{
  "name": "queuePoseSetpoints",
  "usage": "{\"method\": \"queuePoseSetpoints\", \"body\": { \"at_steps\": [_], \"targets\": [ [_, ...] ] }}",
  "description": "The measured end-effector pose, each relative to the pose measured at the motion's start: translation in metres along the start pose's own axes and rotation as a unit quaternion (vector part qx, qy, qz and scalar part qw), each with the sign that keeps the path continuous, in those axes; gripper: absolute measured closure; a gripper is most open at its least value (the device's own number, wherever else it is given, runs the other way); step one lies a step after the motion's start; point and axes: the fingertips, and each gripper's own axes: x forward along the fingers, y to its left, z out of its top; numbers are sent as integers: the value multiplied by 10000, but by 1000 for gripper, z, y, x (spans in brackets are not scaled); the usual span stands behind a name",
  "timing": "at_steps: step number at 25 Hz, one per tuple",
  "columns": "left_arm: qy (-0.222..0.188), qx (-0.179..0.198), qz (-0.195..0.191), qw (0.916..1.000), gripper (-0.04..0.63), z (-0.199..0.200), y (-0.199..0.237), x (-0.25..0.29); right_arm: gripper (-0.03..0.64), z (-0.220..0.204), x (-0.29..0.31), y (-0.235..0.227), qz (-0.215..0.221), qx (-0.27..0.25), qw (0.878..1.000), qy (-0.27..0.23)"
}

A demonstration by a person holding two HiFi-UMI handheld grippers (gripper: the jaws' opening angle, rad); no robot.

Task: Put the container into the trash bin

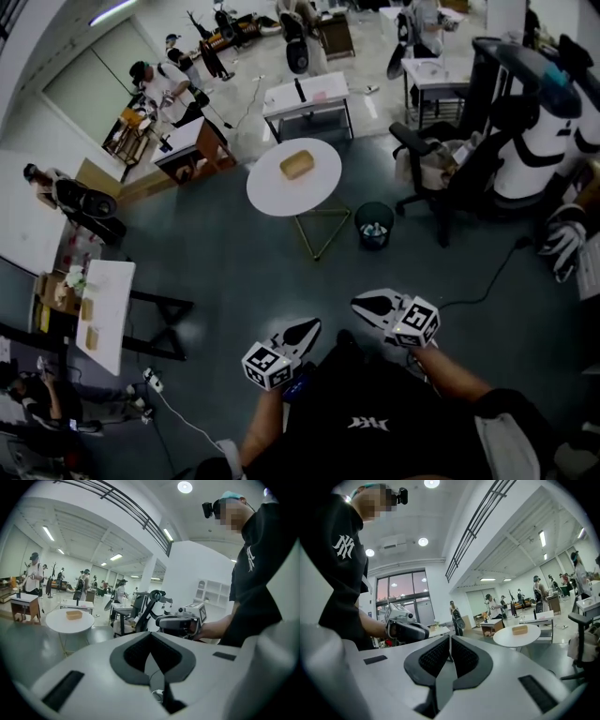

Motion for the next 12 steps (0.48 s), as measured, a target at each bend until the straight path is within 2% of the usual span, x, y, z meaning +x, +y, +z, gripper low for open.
{"method": "queuePoseSetpoints", "body": {
  "at_steps": [5,8,12],
  "targets": [
    [113,-65,-160,9998,592,6,2,10,577,2,-12,-7,-121,435,9988,-185],
    [29,-140,-240,9996,592,10,6,19,577,1,-25,-16,-252,760,9963,-296],
    [-22,-196,-352,9992,592,10,15,30,577,3,-27,-27,-371,697,9965,-280]
  ]
}}
